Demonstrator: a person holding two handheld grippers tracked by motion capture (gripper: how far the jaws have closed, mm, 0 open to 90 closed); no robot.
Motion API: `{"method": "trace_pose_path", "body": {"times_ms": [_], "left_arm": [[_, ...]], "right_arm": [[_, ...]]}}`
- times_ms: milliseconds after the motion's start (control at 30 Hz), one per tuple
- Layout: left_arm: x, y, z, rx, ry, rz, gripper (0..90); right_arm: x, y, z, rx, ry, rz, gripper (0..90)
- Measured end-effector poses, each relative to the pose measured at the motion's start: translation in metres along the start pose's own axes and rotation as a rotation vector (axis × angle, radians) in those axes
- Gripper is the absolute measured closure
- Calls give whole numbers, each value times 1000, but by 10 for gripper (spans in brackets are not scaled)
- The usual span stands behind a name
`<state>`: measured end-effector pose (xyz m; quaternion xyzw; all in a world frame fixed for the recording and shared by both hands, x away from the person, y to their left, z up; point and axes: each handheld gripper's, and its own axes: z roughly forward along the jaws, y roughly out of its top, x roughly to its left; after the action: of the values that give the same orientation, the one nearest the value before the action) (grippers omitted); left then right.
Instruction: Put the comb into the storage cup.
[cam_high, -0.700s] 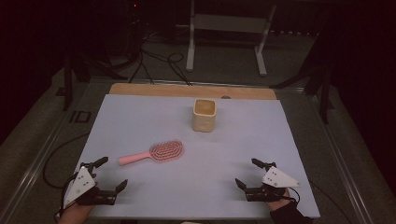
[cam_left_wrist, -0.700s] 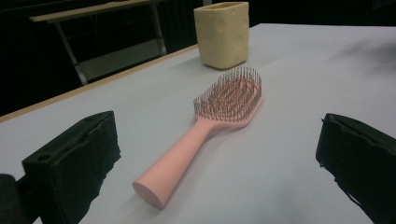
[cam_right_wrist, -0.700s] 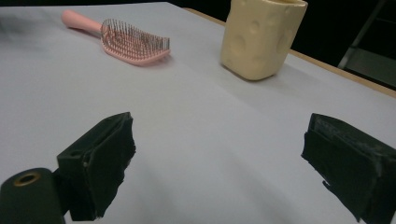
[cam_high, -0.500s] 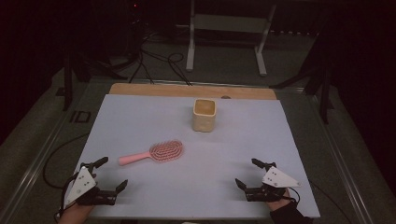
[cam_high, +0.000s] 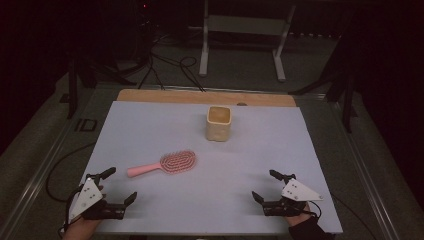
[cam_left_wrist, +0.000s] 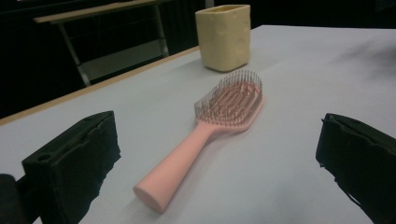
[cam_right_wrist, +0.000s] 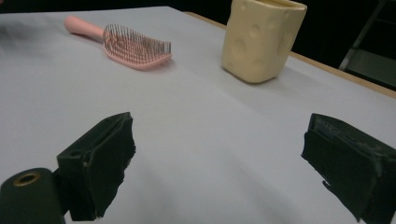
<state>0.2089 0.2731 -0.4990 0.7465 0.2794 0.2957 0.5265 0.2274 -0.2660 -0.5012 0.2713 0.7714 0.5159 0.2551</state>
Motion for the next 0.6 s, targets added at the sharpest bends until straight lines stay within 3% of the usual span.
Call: {"method": "trace_pose_path", "body": {"times_ms": [333, 600], "left_arm": [[4, 9, -6, -23, -8, -50, 0], [3, 13, -6, -25, -11, -33, 0]], "right_arm": [[2, 2, 0, -8, -7, -7, 85], [2, 2, 1, -7, -5, -1, 85]]}}
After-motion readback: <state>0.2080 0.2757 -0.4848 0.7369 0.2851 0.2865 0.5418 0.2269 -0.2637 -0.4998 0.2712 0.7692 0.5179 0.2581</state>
